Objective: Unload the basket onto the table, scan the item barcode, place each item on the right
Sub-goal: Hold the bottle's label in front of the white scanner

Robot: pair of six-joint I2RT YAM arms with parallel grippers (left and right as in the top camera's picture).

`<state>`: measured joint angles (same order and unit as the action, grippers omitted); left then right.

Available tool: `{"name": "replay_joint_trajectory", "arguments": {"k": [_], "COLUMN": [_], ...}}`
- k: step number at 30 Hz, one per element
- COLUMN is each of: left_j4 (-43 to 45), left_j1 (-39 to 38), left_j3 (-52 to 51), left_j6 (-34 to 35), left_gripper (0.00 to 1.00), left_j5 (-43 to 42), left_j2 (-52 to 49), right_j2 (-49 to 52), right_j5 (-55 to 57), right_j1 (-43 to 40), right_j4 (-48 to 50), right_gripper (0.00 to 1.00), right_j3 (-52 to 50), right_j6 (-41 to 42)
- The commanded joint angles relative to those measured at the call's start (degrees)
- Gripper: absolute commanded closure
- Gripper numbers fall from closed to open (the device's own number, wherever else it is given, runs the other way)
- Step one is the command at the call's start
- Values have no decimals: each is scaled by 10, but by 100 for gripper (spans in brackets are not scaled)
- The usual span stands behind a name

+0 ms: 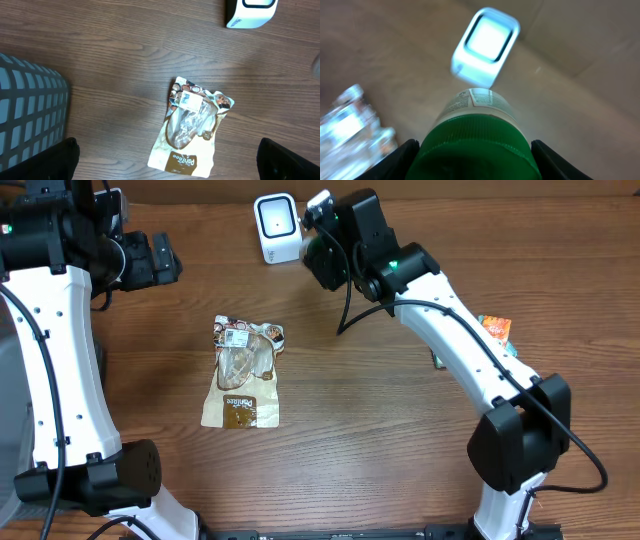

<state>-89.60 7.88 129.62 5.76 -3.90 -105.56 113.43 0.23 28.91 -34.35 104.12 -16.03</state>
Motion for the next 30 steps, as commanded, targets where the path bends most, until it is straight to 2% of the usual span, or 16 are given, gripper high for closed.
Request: {"name": "replay_joint_trajectory", "arguments": {"k": [1, 4, 8, 12, 16, 19, 25, 30], "left_j4": [1, 1, 1, 1, 1, 1, 1, 1], "left_j1": [0, 0, 0, 0, 0, 0, 0, 0], "left_j3": [-2, -2, -2, -2, -2, -2, -2, -2], "left_j6": [-7, -7, -6, -6, -6, -7, -6, -6], "left_gripper": [0, 0, 1, 1, 0, 0, 0, 0], "left_j5": [-2, -2, -2, -2, -2, -2, -2, -2], "left_j2": [-3, -3, -3, -3, -3, -3, -3, -3], "right_j2": [12, 37, 81, 126, 167, 189, 214, 230], "right_j5": [40, 41, 49, 74, 77, 76, 75, 72], "right_j1": [1, 1, 1, 1, 1, 4, 20, 26], "right_j4": [62, 141, 257, 374, 469, 508, 530, 555], "right_gripper": [57, 61, 59, 55, 49, 46, 46, 47], "right_j3": [12, 12, 12, 12, 12, 12, 12, 12], "right_j6": [-91, -185, -279, -319, -325, -355, -497, -533]}}
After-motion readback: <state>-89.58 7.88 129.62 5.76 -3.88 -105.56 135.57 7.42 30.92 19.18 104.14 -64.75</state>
